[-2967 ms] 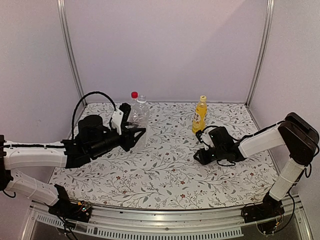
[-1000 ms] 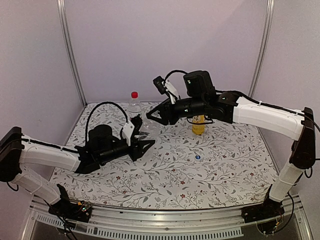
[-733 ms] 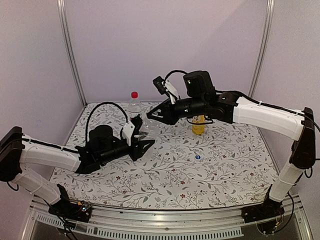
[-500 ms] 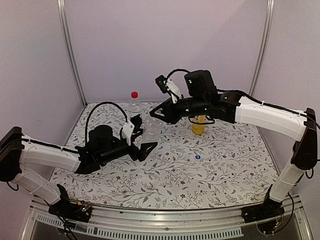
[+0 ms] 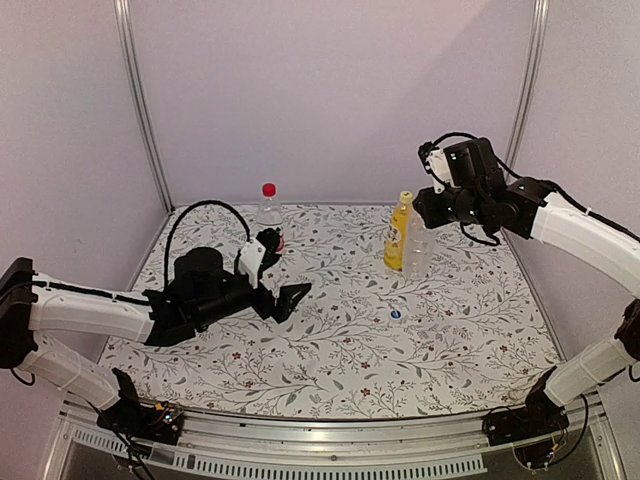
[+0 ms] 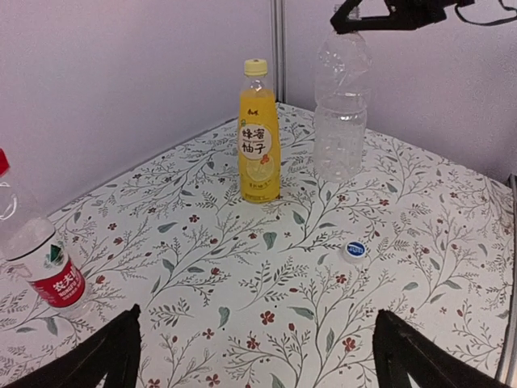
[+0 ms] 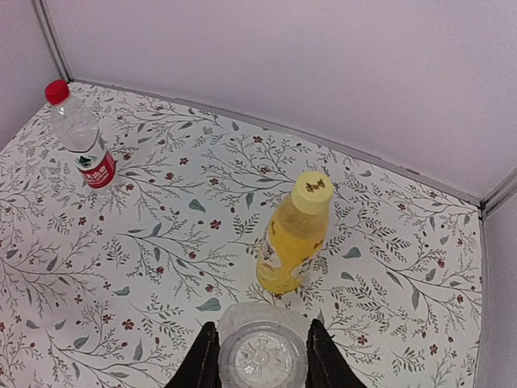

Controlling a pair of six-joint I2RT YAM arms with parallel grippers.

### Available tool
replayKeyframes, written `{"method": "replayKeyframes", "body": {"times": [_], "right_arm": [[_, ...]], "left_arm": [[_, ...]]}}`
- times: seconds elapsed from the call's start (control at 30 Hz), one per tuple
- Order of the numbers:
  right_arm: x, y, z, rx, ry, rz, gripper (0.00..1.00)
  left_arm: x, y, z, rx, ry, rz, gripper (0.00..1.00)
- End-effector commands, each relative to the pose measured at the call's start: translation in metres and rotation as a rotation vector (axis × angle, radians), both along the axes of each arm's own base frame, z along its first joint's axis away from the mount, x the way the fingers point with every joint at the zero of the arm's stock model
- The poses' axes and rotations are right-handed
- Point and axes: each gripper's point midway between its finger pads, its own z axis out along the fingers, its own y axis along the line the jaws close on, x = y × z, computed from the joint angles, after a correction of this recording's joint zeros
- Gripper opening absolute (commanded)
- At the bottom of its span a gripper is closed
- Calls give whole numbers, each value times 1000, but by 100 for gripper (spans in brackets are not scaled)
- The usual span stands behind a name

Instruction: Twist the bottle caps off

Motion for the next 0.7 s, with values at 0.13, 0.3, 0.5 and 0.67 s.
{"method": "replayKeyframes", "body": {"times": [0.13, 0.3, 0.5, 0.67], "right_arm": [[22, -106, -23, 35, -26, -260, 0], [29, -134, -43, 62, -2, -311, 0], [31, -142, -68, 89, 22, -320, 0], [29, -139, -83, 96, 36, -304, 2]], "left_arm": [[10, 5, 7, 8, -7, 70, 100], [10, 4, 8, 3, -7, 70, 100], [10, 5, 10, 4, -16, 71, 100], [10, 5, 11, 4, -16, 70, 100]]}}
